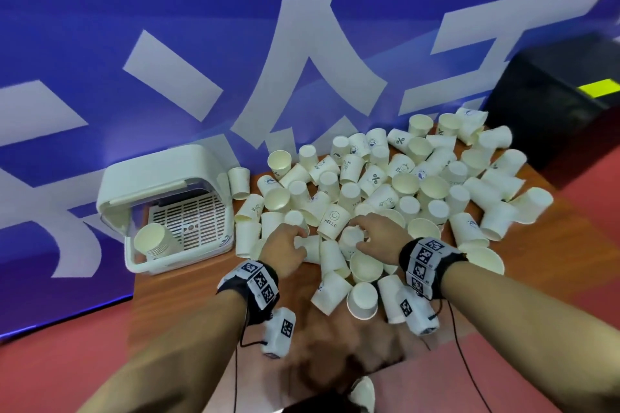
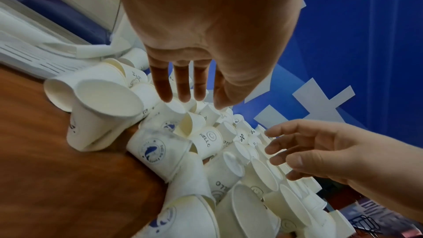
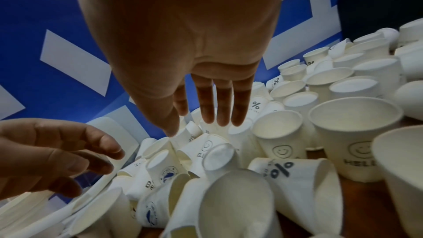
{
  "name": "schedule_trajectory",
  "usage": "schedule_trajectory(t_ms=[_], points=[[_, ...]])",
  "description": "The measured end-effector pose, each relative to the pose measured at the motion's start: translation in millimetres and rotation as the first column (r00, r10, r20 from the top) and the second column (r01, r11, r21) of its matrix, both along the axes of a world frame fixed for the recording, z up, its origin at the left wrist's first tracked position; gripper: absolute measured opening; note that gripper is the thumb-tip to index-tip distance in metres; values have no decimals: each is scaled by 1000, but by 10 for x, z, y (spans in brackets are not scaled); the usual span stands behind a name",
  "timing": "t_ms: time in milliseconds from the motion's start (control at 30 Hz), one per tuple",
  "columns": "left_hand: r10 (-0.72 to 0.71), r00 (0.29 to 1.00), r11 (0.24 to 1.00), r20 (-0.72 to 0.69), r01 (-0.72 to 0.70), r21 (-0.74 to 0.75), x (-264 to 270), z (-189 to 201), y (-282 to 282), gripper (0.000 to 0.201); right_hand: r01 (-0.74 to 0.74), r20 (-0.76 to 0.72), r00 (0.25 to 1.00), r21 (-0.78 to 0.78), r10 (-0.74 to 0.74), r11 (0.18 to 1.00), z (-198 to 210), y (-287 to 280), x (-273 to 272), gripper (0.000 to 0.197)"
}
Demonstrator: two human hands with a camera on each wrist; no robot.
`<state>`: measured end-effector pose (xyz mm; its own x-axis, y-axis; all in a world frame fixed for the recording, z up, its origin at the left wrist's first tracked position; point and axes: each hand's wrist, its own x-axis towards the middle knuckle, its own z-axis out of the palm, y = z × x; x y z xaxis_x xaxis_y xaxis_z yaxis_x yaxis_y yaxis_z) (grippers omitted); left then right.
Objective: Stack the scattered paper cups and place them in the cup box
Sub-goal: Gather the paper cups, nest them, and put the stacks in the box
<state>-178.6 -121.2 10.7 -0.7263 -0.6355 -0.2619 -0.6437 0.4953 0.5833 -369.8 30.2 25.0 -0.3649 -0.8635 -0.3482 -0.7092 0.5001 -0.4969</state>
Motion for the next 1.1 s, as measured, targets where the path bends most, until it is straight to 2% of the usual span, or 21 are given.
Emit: schedule_trajectory(t_ms=[267,400,500,633,767,833,933,1033,1100], points=[[-51,999,997,17,50,60,-230,-212,271,33,-171,-88,979,133,183,976,-184,291,-70,57],[-62,995,996,79,57,70,-187,-292,370,38,-272,-134,947,141,291,952,-289,342,1,60],[-67,992,993,105,56,104,-150,-352,376,38,-261,-149,949,121,277,958,-352,403,19,60],[-78,991,990,110,64,129,-158,-381,419,38,-160,-143,973,155,182,975,-363,496,-36,59],[-89,993,990,84,78,116,-263,-381,525,42,-83,-149,982,218,117,972,-356,634,-119,43],[-100,994,987,42,93,128,-325,-348,597,38,-79,-130,985,264,117,961,-379,713,-115,40],[-102,995,985,13,99,142,-417,-350,664,30,-92,-102,986,346,135,934,-440,820,-76,45],[-130,991,982,21,126,140,-431,-491,663,37,-121,-63,985,393,158,912,-492,884,-28,49],[-141,989,982,36,135,134,-420,-580,656,32,-136,-41,985,415,167,900,-523,903,3,50]])
